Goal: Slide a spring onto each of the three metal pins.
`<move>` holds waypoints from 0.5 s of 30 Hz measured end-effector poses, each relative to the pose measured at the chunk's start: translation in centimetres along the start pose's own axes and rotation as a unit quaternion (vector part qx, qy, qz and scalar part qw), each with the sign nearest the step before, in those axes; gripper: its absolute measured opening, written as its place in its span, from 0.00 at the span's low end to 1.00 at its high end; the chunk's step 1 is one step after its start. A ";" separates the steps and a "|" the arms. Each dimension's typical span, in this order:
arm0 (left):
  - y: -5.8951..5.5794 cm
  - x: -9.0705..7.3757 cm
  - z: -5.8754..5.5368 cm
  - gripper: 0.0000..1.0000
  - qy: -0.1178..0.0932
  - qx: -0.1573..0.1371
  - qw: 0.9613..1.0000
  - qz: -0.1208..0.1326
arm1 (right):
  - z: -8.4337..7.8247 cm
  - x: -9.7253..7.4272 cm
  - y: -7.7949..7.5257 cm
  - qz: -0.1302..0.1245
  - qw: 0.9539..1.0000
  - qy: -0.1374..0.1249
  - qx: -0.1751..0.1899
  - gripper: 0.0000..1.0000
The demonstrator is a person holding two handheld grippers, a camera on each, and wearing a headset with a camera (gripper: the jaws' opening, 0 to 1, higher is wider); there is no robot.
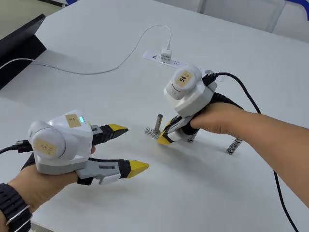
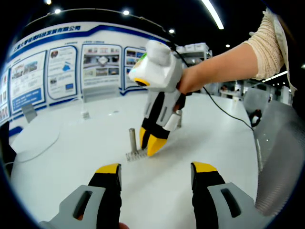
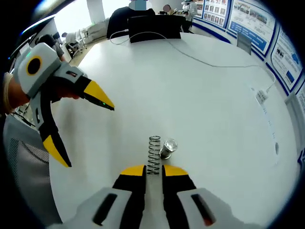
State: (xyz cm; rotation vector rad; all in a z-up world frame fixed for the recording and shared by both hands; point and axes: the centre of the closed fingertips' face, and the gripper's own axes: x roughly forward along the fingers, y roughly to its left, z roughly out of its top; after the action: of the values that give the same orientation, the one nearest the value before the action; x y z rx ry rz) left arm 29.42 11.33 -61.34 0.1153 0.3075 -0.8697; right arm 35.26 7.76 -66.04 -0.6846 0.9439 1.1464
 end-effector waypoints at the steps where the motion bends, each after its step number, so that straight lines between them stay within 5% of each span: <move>1: 0.0 0.0 0.0 0.60 0.000 0.000 1.000 0.000 | 0.0 0.0 0.0 0.000 1.000 0.000 0.000 0.14; 15: 0.1 -0.1 -0.2 0.59 0.004 0.001 1.000 0.003 | -0.1 0.2 -0.3 0.000 1.000 0.001 -0.010 0.11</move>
State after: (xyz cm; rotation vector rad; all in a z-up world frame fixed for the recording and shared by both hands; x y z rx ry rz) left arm 29.36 11.54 -61.48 0.1207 0.3135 -0.8641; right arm 35.50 7.68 -66.26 -0.7009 0.9360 1.1571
